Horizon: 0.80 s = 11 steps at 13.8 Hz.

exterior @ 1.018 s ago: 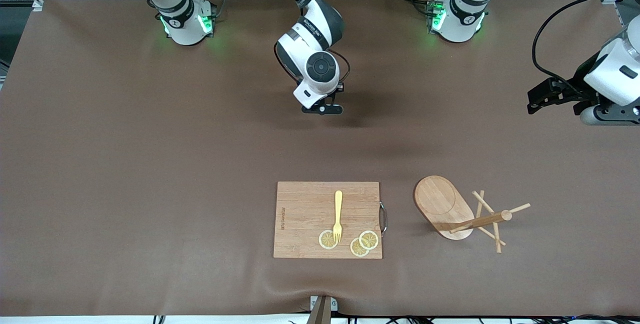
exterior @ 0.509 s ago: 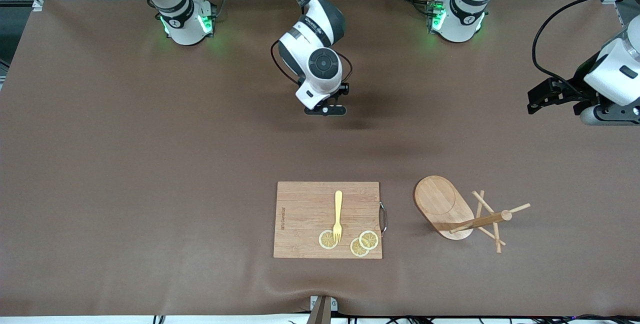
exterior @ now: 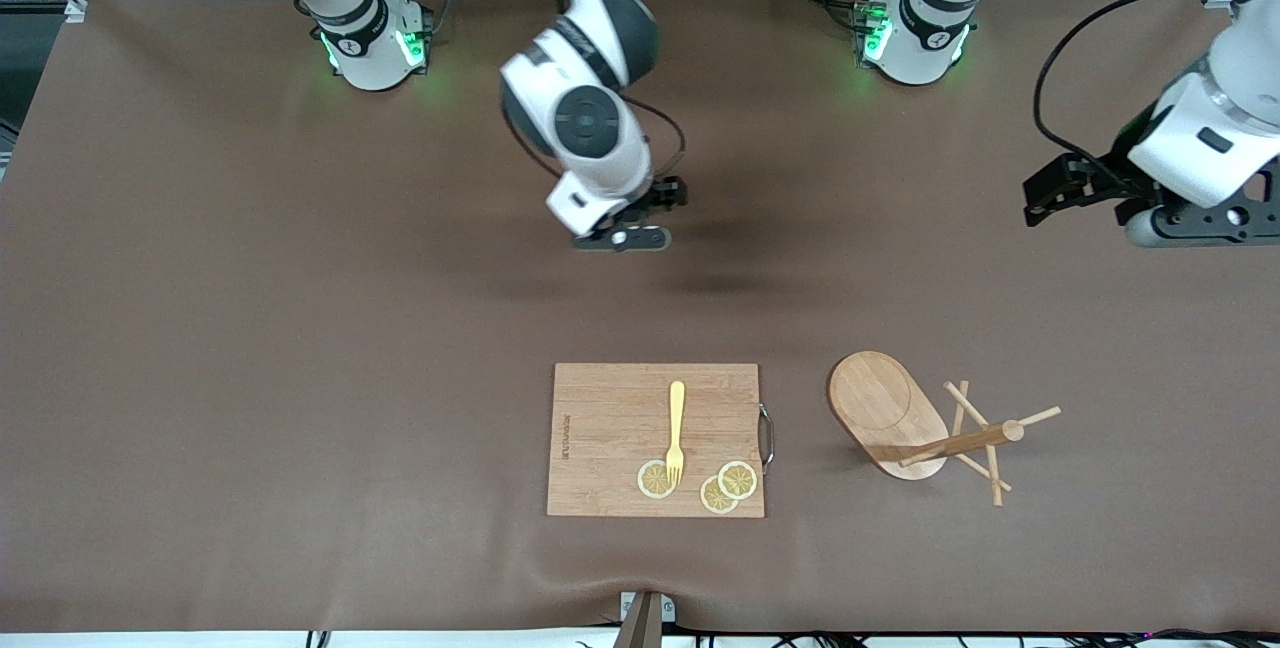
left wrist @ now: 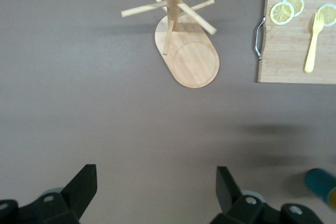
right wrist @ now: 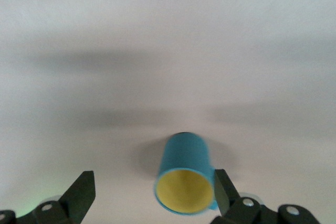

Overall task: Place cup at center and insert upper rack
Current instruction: 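Set the mug down and open the right gripper while the left gripper approaches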

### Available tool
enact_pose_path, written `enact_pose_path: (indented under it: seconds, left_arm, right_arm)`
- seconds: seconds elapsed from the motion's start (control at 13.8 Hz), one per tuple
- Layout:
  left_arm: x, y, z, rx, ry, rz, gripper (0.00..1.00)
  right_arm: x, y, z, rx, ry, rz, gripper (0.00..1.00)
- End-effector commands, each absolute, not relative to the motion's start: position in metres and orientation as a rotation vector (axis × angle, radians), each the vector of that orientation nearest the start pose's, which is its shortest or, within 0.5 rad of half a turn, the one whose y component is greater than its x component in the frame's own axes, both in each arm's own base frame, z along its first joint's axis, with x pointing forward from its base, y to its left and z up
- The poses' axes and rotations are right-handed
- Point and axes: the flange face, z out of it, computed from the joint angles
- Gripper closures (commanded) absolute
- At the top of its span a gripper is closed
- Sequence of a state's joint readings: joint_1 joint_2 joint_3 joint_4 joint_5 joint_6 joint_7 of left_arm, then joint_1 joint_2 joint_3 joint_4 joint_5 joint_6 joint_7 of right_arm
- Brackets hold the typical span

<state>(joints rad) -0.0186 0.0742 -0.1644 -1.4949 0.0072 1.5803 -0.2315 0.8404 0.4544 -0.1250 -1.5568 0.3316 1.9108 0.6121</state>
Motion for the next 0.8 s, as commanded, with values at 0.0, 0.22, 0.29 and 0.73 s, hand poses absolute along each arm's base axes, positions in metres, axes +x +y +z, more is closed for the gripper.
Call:
enact_pose_path:
  seconds: [0.0,0.22,0.29,0.73]
  left_arm:
    - [0.563,-0.124,0.626,-3.159,-0.209,-0.029,0.0]
    - [0.558,-0.153,0.624,-3.162,-0.291,-0.025,0.0]
    - [0.557,-0.159,0.623,-3.151,-0.321,-0.027,0.0]
    - [0.542,-0.246,0.61,-3.153,-0.486,-0.035,0.0]
  right_arm:
    - [0.513,0.399,0.444,-2.947,-0.044,0.348,0.0]
    - [0.537,0.317,0.501,-3.009,-0.039,0.289,0.0]
    - [0.541,0.295,0.519,-3.056,-0.066,0.233,0.0]
    - [0.568,0.142,0.594,-3.066,-0.064,0.08,0.0]
